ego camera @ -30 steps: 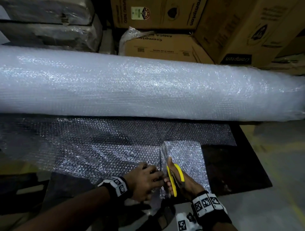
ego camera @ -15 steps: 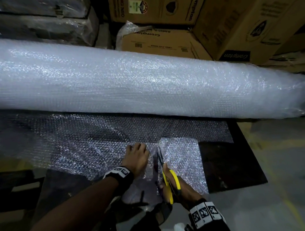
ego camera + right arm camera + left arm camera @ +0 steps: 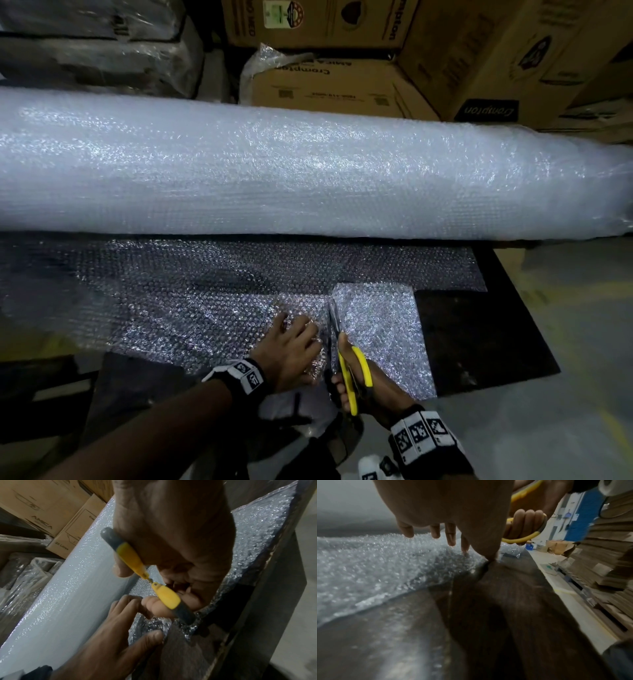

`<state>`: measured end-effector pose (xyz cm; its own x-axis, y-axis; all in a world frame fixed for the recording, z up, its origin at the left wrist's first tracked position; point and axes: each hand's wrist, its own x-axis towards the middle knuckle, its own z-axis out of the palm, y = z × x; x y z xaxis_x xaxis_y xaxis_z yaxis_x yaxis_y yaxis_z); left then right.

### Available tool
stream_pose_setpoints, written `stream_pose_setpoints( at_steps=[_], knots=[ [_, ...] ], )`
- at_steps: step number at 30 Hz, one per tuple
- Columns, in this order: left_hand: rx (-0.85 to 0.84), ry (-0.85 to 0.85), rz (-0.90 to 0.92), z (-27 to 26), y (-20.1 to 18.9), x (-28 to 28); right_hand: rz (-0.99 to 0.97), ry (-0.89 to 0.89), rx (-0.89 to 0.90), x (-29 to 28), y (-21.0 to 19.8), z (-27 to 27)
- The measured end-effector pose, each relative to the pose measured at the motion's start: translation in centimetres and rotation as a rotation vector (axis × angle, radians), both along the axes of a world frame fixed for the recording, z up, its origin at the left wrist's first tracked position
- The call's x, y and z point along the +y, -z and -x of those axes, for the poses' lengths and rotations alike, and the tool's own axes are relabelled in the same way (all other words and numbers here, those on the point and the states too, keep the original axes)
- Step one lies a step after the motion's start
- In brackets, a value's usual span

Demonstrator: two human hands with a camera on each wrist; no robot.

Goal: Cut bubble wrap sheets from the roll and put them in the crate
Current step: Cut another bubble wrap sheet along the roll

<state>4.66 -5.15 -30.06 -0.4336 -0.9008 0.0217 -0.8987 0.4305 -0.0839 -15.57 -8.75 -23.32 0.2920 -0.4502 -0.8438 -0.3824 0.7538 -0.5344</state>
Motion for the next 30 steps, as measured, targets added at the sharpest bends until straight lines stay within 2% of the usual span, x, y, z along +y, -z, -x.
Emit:
stream_pose_setpoints(
  at_steps=[10,20,30],
  knots=[
    [0.105,-0.086,0.149,0.5,-1.3,-0.3,0.008,-0.016,0.049,-0.3,0.2,-0.9],
    [0.256,-0.083,0.276,0.1,-2.2,-0.6,-0.027,0.016,0.081,0.6,1.0,-1.3],
    [0.264,-0.071,0.296,-0.2,-2.4,0.1,-0.006,0.059,0.029,1.0,0.9,-1.5]
  ],
)
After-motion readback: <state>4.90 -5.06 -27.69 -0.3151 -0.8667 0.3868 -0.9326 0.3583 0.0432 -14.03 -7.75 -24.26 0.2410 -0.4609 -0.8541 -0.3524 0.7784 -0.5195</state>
